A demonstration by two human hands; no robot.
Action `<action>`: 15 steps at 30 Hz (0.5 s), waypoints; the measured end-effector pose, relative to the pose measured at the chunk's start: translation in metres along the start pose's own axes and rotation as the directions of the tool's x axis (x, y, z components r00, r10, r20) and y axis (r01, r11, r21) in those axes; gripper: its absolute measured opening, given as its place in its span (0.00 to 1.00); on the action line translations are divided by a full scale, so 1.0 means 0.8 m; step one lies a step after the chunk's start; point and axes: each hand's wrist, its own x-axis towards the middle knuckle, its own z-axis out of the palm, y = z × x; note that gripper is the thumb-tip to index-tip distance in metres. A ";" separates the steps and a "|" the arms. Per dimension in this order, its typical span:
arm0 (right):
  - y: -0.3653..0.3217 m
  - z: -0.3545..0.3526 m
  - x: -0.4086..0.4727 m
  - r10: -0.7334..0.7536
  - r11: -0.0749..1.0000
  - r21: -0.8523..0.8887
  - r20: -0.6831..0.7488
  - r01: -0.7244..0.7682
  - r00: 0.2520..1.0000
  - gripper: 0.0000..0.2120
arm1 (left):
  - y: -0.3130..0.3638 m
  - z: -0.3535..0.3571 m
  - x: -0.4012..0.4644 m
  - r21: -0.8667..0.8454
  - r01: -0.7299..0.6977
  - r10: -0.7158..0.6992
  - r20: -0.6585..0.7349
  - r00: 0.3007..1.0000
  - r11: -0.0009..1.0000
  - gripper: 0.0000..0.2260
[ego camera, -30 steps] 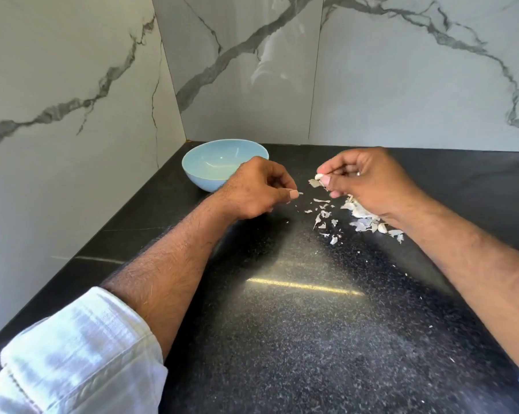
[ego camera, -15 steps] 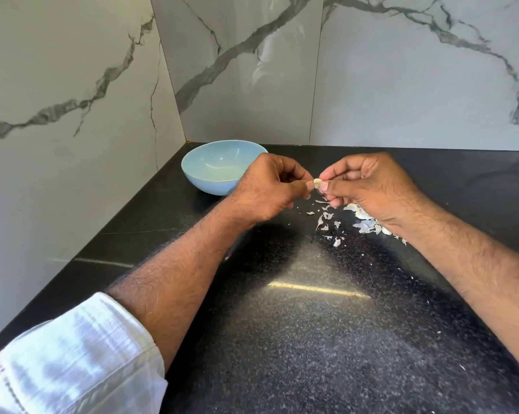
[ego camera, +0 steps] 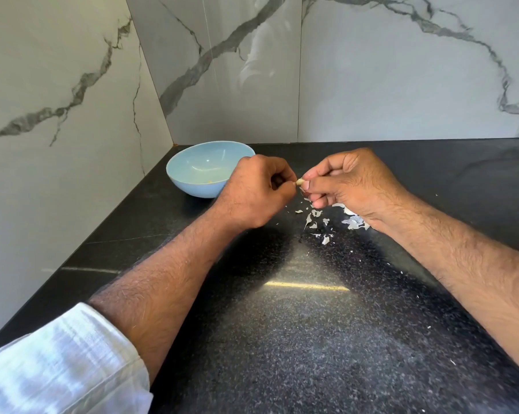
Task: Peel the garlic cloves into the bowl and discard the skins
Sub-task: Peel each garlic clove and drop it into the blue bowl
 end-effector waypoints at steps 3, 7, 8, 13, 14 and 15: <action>0.001 -0.001 -0.001 0.003 0.999 0.034 0.015 -0.004 1.000 0.06 | -0.003 0.003 0.001 -0.128 0.068 -0.069 0.000 0.998 0.989 0.04; 0.000 -0.001 -0.002 -0.008 0.999 0.045 0.026 0.007 1.000 0.08 | -0.004 0.005 0.002 -0.268 0.124 -0.124 0.017 0.992 0.955 0.05; 0.000 -0.001 -0.002 -0.009 0.999 0.050 0.032 0.007 0.999 0.08 | -0.004 0.006 0.002 -0.292 0.137 -0.136 0.024 0.990 0.946 0.05; 0.001 -0.007 -0.001 0.028 0.994 0.099 0.095 -0.037 0.995 0.07 | -0.002 0.001 0.001 -0.293 0.145 -0.145 0.020 0.989 0.945 0.05; 0.000 -0.008 -0.001 0.038 0.991 0.120 0.110 -0.051 0.993 0.07 | -0.004 -0.001 0.002 -0.281 0.147 -0.152 0.005 0.988 0.949 0.05; -0.001 -0.008 -0.001 0.046 0.988 0.141 0.124 -0.064 0.991 0.07 | -0.005 -0.003 0.002 -0.273 0.150 -0.158 -0.009 0.987 0.950 0.04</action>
